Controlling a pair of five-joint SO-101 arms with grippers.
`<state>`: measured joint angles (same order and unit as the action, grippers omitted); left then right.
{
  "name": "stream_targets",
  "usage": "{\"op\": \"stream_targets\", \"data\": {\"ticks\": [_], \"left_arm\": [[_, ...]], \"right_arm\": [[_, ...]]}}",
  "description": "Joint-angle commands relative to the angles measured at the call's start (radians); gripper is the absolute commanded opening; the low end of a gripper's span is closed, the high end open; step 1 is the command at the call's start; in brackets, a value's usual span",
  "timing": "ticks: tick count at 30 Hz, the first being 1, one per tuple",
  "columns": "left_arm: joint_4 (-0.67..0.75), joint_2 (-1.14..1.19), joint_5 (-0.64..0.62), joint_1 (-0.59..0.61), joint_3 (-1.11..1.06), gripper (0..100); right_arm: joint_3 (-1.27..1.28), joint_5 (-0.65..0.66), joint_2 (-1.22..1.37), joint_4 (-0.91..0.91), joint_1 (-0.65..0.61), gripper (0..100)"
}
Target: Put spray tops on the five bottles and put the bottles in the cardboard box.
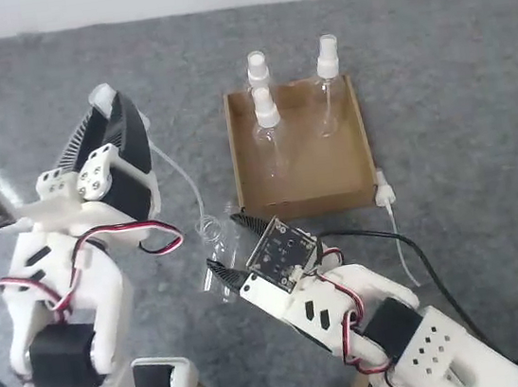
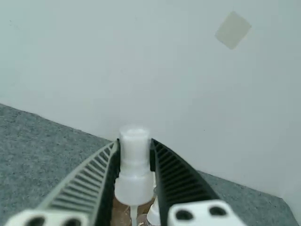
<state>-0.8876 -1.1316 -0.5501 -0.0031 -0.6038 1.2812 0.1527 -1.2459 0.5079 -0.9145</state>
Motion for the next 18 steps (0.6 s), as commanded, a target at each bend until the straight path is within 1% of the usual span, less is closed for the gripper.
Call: {"op": "stream_targets", "data": {"ticks": [1,10,16,18], "left_arm": [[0.028,-0.009,-0.008,-0.006,0.010,1],[0.005,-0.003,-0.008,-0.009,0.001,1],[-0.044,-0.011,0.000,-0.094,-0.062,1],[-0.048,-0.011,0.037,-0.098,-0.064,1]], "right_arm": [[0.008,-0.011,-0.039,-0.007,-0.001,0.6],[0.020,-0.009,-0.039,-0.007,-0.001,0.6],[0.020,-0.017,-0.039,-0.008,0.004,0.6],[0.020,-0.017,-0.044,-0.008,0.005,0.6]]}}
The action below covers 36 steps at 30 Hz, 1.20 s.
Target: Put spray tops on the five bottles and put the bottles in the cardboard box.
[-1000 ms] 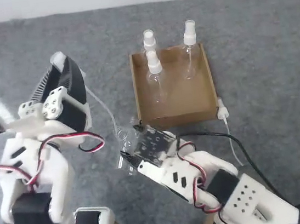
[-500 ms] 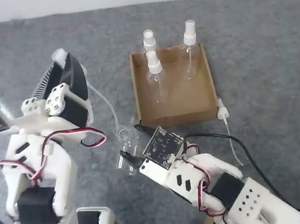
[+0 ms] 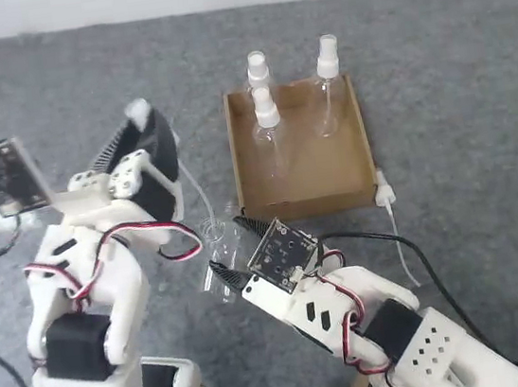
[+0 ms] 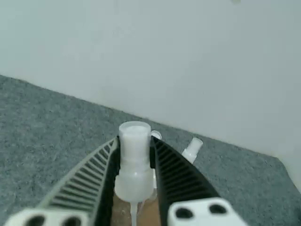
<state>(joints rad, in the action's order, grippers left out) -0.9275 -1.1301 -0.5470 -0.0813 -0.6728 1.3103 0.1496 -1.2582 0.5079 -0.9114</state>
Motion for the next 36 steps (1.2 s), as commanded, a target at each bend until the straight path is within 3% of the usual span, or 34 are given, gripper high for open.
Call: {"op": "stream_targets", "data": {"ticks": [1,6,12,16,21,30,36], "left_arm": [[-0.011,-0.012,0.054,-0.023,0.001,1],[-0.089,-0.012,0.104,-0.025,0.002,1],[-0.110,-0.008,0.310,-0.031,-0.081,1],[-0.106,-0.009,0.354,-0.123,-0.143,1],[-0.081,-0.006,0.358,-0.233,-0.159,1],[-0.077,-0.012,0.351,-0.236,-0.252,1],[-0.072,-0.012,0.351,-0.230,-0.303,1]], "right_arm": [[-0.009,-0.014,-0.036,-0.008,0.002,0.6],[-0.006,-0.025,-0.028,-0.050,0.054,0.6],[-0.008,-0.127,-0.030,-0.070,0.131,0.6],[-0.008,-0.121,-0.028,-0.070,0.133,0.6],[-0.006,-0.120,-0.028,-0.061,0.133,0.6],[0.029,-0.120,-0.036,-0.074,0.134,0.7],[0.114,-0.120,-0.038,-0.271,0.139,0.7]]}}
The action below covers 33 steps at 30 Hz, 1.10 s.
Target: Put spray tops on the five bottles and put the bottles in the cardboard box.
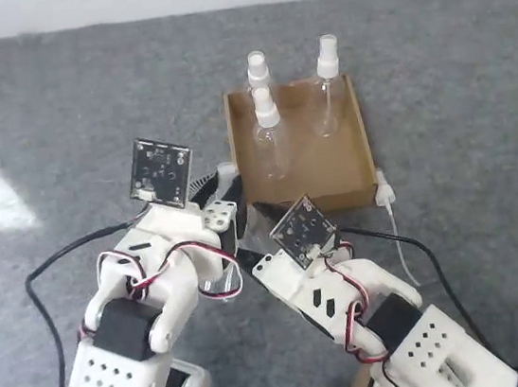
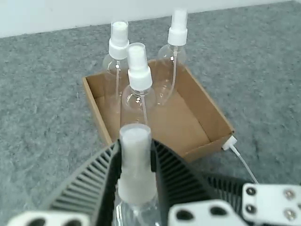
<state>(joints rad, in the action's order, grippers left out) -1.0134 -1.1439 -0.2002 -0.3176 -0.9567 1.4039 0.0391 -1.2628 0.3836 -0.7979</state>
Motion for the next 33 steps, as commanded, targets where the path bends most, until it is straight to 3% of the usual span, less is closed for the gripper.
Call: {"op": "stream_targets", "data": {"ticks": [1,9,13,19,26,33], "left_arm": [[0.012,0.002,0.005,0.006,-0.024,1],[0.012,0.002,0.005,0.006,-0.030,1],[0.014,0.002,0.005,0.006,-0.028,2],[0.028,0.000,0.003,0.006,-0.027,16],[0.020,0.000,0.008,0.008,-0.001,16],[-0.028,0.000,0.006,0.126,0.085,16]], "right_arm": [[0.034,-0.009,-0.033,-0.177,0.030,0.7],[0.046,-0.018,-0.033,-0.280,0.139,0.7],[0.046,-0.020,-0.033,-0.283,0.136,0.7],[0.049,-0.012,-0.031,-0.275,0.116,0.7],[0.061,-0.011,-0.033,-0.222,0.056,0.7],[0.087,-0.011,-0.028,-0.302,0.081,0.7]]}}
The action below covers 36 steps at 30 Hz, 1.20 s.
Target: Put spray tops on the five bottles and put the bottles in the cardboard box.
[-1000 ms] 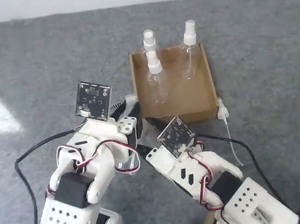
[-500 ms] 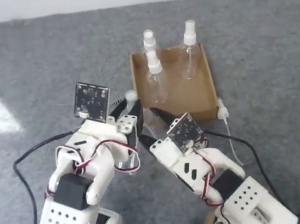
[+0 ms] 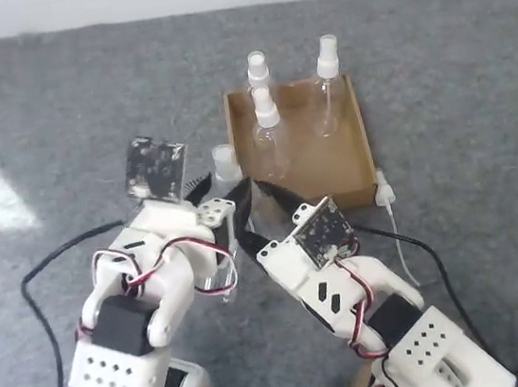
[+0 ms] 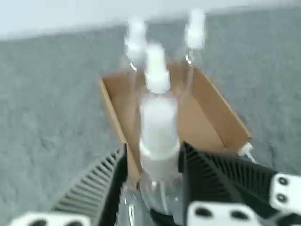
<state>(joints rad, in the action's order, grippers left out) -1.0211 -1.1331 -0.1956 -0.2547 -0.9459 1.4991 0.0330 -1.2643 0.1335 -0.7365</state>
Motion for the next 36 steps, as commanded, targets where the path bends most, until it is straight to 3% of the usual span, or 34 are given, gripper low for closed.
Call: {"op": "stream_targets", "data": {"ticks": [1,9,14,18,22,28,33,36], "left_arm": [[-0.021,-0.011,0.000,0.071,0.077,16],[-0.114,-0.011,0.009,0.055,0.120,27],[-0.118,-0.011,0.021,0.058,0.119,28],[-0.103,-0.035,0.023,0.060,0.082,27],[-0.094,-0.180,0.028,0.060,0.008,23],[0.000,-0.385,0.158,0.052,-0.176,22],[0.066,-0.367,0.161,0.048,-0.225,23],[0.089,-0.318,0.161,0.048,-0.229,30]], "right_arm": [[-0.012,-0.006,-0.022,-0.051,0.028,0.7],[-0.035,-0.009,-0.021,-0.047,0.077,0.6],[-0.041,-0.006,-0.021,-0.045,0.087,0.6],[-0.117,-0.009,-0.015,-0.030,0.193,0.6],[-0.265,-0.012,0.091,0.059,0.245,0.6],[-0.516,-0.011,0.354,0.090,0.242,0.6],[-0.779,-0.086,0.561,0.271,0.239,0.6],[-0.937,-0.141,0.638,0.433,0.228,0.6]]}}
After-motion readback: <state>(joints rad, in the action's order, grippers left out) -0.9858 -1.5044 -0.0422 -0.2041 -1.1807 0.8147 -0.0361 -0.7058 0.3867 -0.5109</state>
